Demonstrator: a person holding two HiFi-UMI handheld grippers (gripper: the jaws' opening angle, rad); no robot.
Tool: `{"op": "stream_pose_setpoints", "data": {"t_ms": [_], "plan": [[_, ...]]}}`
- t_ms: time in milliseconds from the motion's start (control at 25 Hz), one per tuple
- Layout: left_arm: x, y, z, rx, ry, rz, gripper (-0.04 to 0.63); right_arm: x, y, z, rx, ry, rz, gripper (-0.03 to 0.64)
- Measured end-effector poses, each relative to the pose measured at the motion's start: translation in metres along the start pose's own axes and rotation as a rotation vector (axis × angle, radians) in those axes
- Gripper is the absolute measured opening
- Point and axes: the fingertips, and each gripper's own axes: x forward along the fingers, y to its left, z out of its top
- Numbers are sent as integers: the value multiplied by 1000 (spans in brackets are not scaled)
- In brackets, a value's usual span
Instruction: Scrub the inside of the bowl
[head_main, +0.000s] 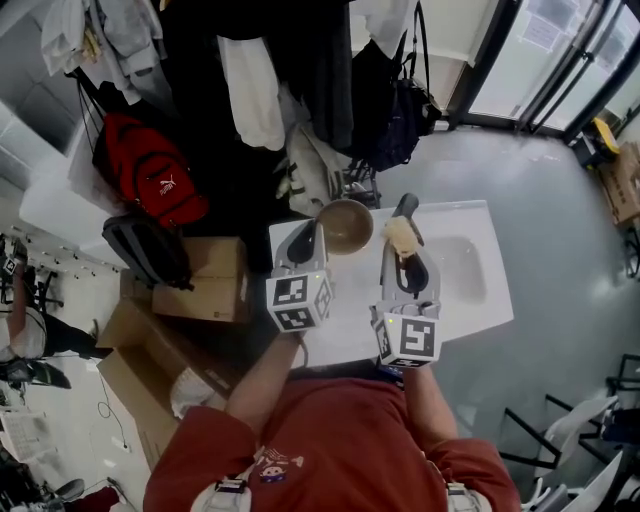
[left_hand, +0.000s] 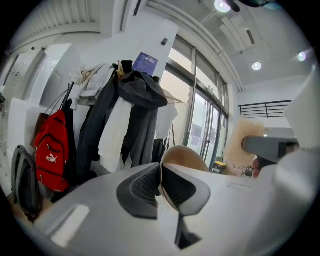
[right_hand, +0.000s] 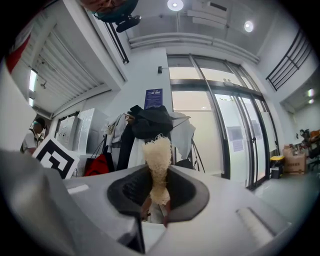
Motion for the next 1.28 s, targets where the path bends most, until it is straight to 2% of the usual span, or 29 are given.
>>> {"op": "stream_pose_setpoints", "data": {"t_ms": [320, 520, 760, 920, 1120, 1280], "plan": [[-33, 0, 53, 26, -159, 13, 23, -2, 23, 23, 13, -51, 55, 77], [-53, -4, 73, 89, -228, 29, 23, -1, 50, 43, 18, -81, 161, 77], [-71, -9, 87, 127, -277, 37, 23, 5, 80, 42, -25, -25, 261, 77], [-80, -15, 92, 156, -301, 42, 23, 13, 86, 32, -56, 45, 256, 77], [-91, -30, 105, 239, -365, 27, 23, 20, 83, 22, -1, 128, 218, 77], [-94, -34, 101, 239, -361, 21, 25, 21, 80, 18, 24, 169, 195, 77]]}}
